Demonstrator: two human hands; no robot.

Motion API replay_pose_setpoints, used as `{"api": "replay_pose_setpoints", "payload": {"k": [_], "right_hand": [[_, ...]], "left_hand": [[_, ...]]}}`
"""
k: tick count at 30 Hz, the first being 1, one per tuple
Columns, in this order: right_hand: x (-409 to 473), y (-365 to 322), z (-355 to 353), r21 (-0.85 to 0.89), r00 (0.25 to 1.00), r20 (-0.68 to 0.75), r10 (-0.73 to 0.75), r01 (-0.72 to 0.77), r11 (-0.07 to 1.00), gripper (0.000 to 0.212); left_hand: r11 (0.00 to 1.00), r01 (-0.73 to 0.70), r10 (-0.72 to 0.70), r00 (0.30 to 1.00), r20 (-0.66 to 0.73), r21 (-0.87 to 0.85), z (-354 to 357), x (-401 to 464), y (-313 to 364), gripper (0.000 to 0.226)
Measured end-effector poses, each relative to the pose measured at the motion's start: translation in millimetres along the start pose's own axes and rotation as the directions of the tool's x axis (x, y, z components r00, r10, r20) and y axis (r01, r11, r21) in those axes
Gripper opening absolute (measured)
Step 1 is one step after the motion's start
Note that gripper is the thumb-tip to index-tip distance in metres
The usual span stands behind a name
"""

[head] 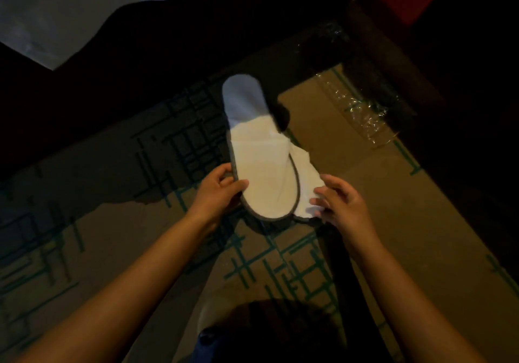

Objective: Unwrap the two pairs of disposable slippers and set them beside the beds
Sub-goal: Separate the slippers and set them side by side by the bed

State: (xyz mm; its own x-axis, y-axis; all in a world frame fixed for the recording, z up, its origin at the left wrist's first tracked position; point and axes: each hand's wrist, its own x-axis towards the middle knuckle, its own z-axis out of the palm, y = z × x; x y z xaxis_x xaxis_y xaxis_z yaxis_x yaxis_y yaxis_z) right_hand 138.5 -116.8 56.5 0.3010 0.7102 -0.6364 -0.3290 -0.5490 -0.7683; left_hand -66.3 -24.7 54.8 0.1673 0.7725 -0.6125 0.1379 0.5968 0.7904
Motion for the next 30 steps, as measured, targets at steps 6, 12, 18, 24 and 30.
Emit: {"api": "replay_pose_setpoints", "payload": {"k": [6, 12, 18, 24, 30], "right_hand": [[11, 18, -5, -0.800, 0.897, 0.119, -0.426, 0.340, 0.494, 0.042], [29, 17, 8, -0.847, 0.820, 0.531, -0.215, 0.515, -0.130, 0.071], [43, 22, -7, -0.766, 0.773, 0.632, -0.052, 0.614, -0.192, 0.063], [47, 18, -18, -0.753, 0.783, 0.622, 0.001, 0.599, -0.270, 0.068], [49, 10, -8, -0.834, 0.844, 0.528, -0.091, 0.496, -0.242, 0.066]], "left_hand": [[0.961, 0.084, -0.057, 0.992, -0.111, 0.264, -57, -2, -35, 0.010], [0.460, -0.162, 0.499, 0.860, -0.103, 0.873, -82, -13, -47, 0.071], [-0.047, -0.345, 0.198, 0.917, 0.348, 0.937, -68, -11, -72, 0.087], [-0.069, -0.271, 0.200, 0.939, 0.280, 0.960, -41, -7, -78, 0.084], [-0.067, -0.242, 0.205, 0.946, 0.251, 0.968, -6, -3, -70, 0.085]]}}
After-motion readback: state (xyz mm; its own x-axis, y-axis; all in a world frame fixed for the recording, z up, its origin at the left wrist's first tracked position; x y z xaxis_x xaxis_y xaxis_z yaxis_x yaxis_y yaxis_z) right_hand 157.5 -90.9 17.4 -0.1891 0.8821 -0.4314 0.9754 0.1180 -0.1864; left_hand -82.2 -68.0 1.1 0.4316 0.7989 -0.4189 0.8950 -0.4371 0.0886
